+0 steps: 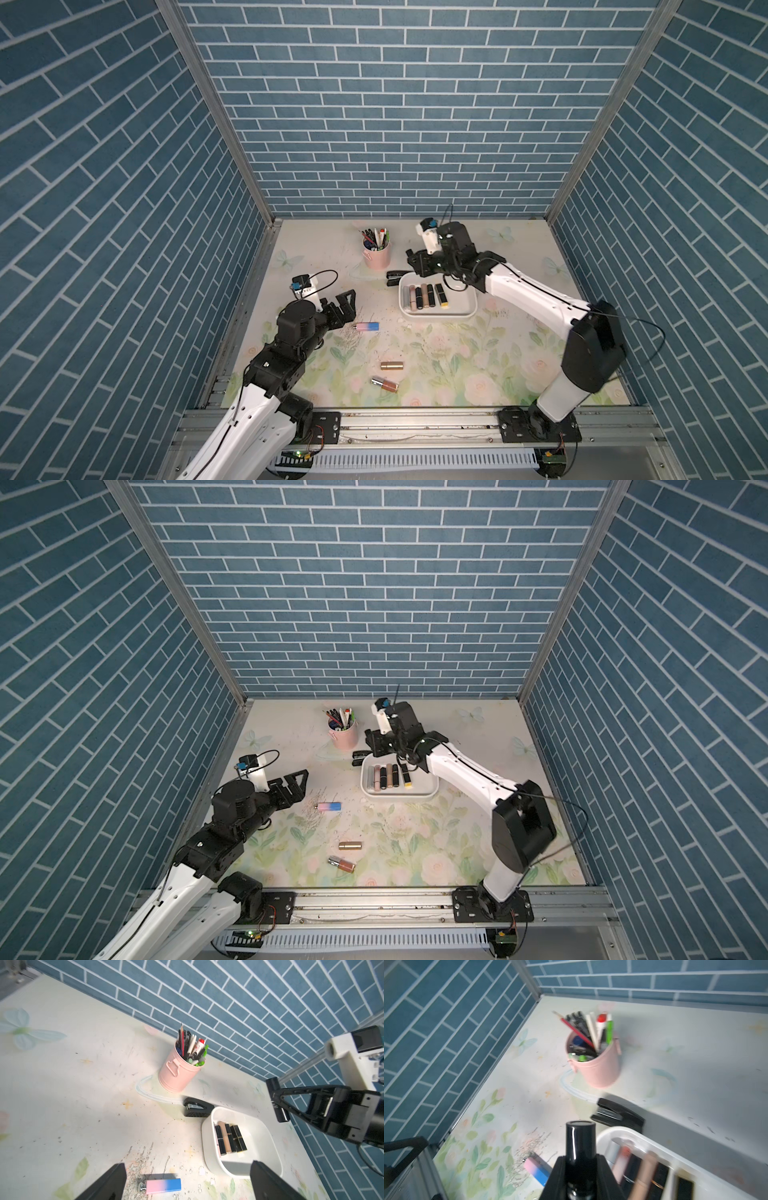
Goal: Put the lipstick into the storage box
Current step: Pick up the lipstick at the center of the board, then place the lipstick in the storage box.
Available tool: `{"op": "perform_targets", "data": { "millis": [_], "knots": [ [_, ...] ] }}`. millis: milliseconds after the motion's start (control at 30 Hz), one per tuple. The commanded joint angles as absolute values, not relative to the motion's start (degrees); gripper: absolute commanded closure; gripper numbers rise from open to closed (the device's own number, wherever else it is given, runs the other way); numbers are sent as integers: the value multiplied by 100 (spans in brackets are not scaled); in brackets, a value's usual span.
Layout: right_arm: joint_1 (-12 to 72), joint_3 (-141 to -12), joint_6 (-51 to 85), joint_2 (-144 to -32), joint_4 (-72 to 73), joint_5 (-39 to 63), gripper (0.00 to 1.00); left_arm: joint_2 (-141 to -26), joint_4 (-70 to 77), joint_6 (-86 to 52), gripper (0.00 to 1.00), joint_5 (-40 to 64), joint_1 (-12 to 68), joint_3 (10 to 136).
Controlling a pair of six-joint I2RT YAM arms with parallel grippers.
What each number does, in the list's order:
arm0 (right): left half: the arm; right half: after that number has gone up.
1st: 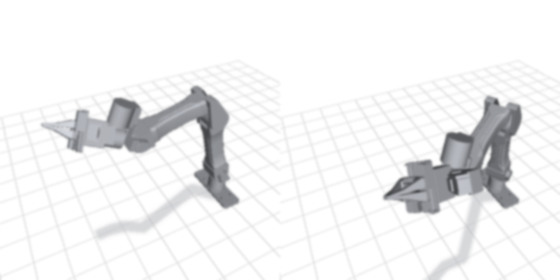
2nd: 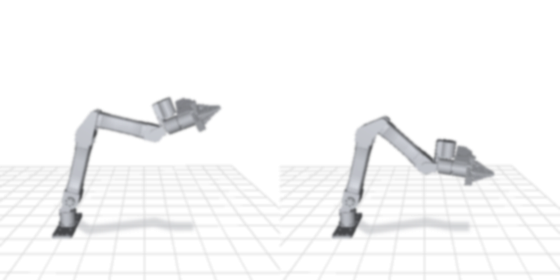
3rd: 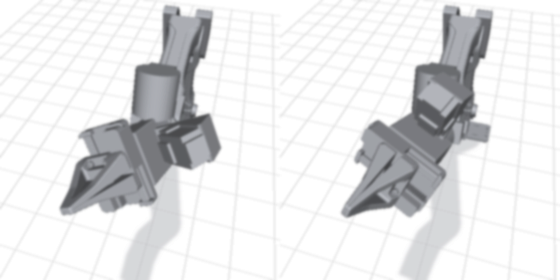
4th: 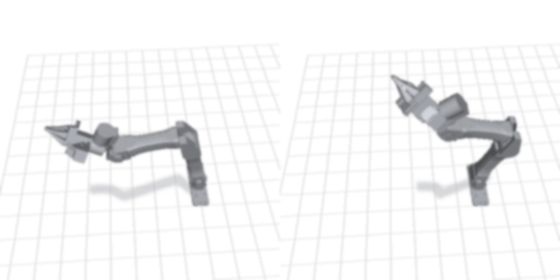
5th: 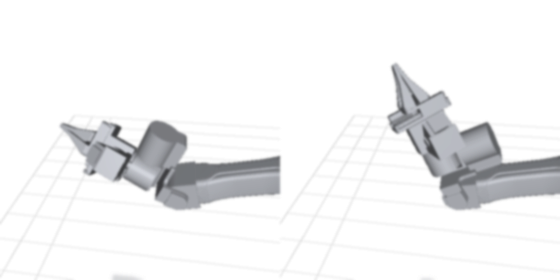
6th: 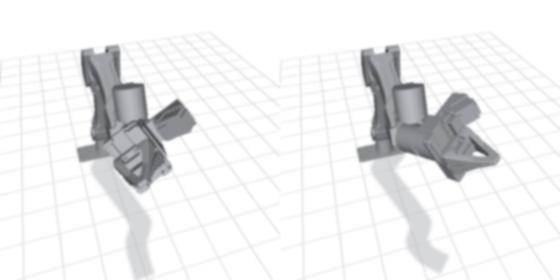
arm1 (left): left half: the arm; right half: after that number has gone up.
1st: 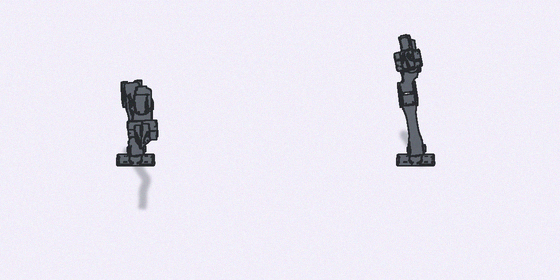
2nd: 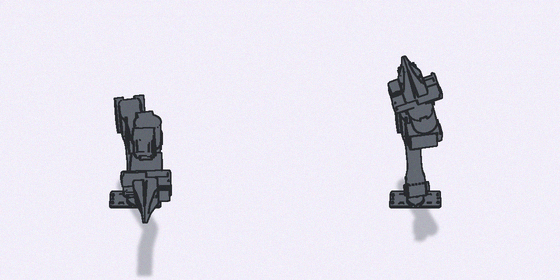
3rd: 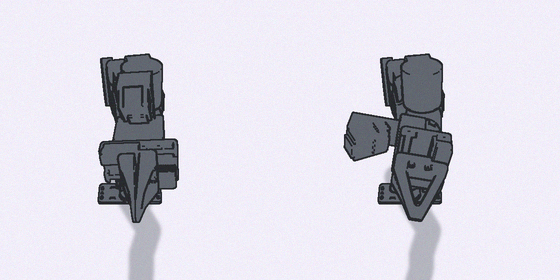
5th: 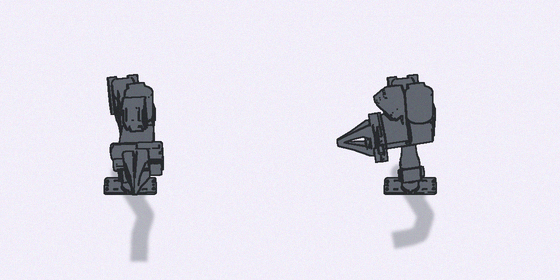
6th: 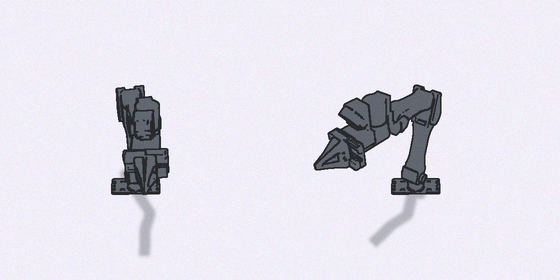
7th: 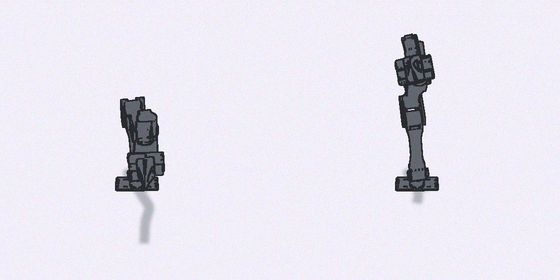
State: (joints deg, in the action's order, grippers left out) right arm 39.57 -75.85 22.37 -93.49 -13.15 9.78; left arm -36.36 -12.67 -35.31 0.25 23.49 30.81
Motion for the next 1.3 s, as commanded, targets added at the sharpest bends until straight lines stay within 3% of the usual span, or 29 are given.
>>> {"op": "perform_targets", "data": {
  "millis": [0, 267, 967, 1267],
  "knots": [
    [3740, -6839, 2636, -8866, -1425, 478, 84, -4086, -686, -3331, 0, 742, 2338, 2962],
    [3380, -5923, 2637, -8828, -1377, 18, 84, -5056, 117, -3351, 0, 1486, 2442, 2944],
    [2944, -5763, 2404, -10197, -622, 409, 83, -5736, -210, -3036, 0, 1393, 2492, 3105],
    [2931, -5889, 2353, -10325, -584, 615, 73, -5740, -236, -3058, 0, 1322, 2494, 3103]
  ]
}}
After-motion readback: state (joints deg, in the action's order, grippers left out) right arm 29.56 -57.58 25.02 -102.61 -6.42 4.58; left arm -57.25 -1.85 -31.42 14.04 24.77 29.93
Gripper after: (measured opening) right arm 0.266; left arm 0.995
